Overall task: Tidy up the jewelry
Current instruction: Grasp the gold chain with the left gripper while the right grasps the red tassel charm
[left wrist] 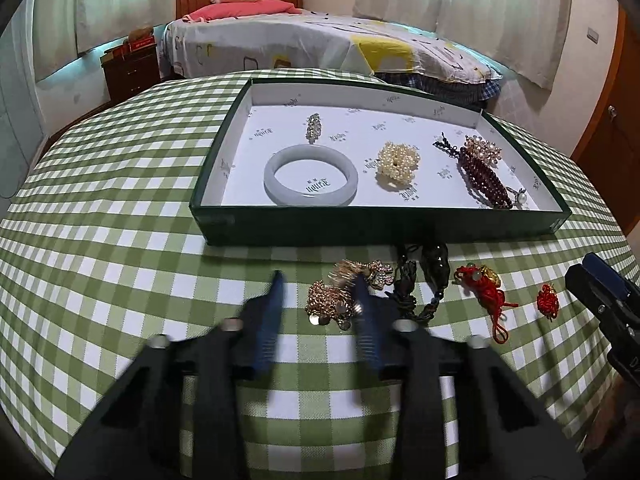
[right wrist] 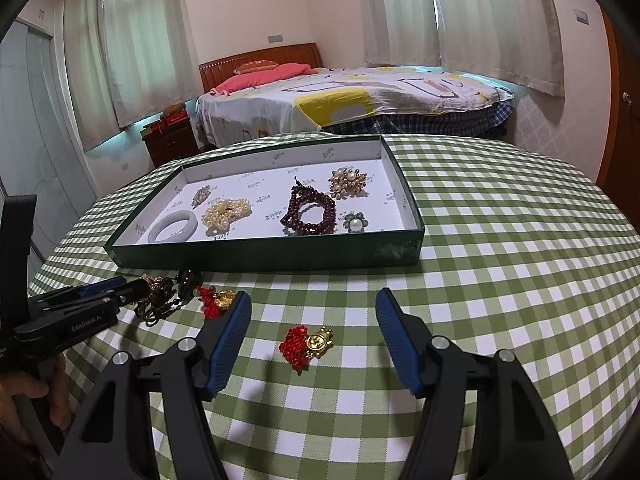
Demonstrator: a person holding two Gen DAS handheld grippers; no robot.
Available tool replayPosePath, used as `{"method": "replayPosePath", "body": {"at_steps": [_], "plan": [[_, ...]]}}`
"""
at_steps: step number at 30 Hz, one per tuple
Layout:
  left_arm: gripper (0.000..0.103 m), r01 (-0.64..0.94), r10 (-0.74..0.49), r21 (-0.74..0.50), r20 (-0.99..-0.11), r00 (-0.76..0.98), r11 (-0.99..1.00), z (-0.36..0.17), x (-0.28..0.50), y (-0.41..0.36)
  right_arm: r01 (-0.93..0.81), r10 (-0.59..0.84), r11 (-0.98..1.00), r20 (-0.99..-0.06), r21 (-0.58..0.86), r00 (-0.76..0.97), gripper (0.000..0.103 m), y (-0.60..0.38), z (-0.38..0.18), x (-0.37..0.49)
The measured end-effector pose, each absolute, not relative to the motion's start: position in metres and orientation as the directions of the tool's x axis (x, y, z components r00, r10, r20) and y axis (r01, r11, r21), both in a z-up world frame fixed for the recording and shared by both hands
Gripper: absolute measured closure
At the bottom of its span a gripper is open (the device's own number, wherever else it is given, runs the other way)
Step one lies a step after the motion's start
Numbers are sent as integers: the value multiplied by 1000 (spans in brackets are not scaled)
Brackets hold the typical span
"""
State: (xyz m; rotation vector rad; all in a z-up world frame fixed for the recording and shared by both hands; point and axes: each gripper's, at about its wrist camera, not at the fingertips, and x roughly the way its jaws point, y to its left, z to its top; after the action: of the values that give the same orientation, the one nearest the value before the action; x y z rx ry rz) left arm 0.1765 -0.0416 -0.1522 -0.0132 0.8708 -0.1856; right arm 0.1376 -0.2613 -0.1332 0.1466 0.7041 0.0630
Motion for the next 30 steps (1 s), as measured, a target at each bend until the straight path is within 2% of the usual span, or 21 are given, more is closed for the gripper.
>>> {"method": "replayPosePath", "body": {"at_steps": [2, 4, 14, 15, 16, 17, 19, 21, 22, 24, 26, 28, 30], "plan": [[87, 147, -168, -96, -758, 630, 984, -152, 177, -37, -11, 108, 988, -640, 155, 760, 40, -261, -133, 137], [89, 136, -171, -109, -755, 633, 985, -152, 176, -32, -10, 108, 988, -641, 154, 760, 40, -261, -133, 137], [90, 84, -138, -110, -749, 648, 990, -152, 162, -14, -10, 110, 988, -642, 157, 759, 40, -262, -132, 137], [88, 82, -135, -107, -751, 646, 991, -152, 162, -15, -10, 110, 988, -643, 157, 757, 40, -262, -133, 137], [78, 85, -137, -108, -752, 645, 991, -152, 163, -16, -11, 111, 988, -646, 157, 755, 40, -262, -133, 137], [55, 89, -140, -108, -750, 647, 990, -151, 163, -17, -12, 112, 988, -647, 157, 755, 40, -262, -133, 137], [37, 91, -137, -102, -741, 658, 991, -149, 163, -21, -14, 113, 988, -649, 155, 752, 40, -261, -134, 137], [37, 109, -142, -93, -744, 653, 990, -149, 167, -26, -16, 114, 988, -652, 154, 750, 40, -260, -134, 137], [38, 112, -141, -89, -748, 649, 990, -150, 169, -27, -16, 113, 988, -653, 154, 749, 40, -260, -135, 137], [50, 109, -144, -96, -757, 638, 989, -152, 172, -27, -16, 112, 988, -654, 152, 748, 40, -260, -135, 137], [75, 100, -142, -101, -753, 643, 990, -152, 172, -23, -16, 113, 988, -654, 152, 748, 40, -259, -135, 137], [85, 92, -146, -113, -751, 644, 989, -152, 172, -17, -18, 114, 988, -653, 152, 749, 40, -258, -134, 138], [89, 84, -153, -129, -749, 645, 988, -152, 172, -13, -24, 117, 989, -653, 149, 748, 40, -255, -134, 139]]}}
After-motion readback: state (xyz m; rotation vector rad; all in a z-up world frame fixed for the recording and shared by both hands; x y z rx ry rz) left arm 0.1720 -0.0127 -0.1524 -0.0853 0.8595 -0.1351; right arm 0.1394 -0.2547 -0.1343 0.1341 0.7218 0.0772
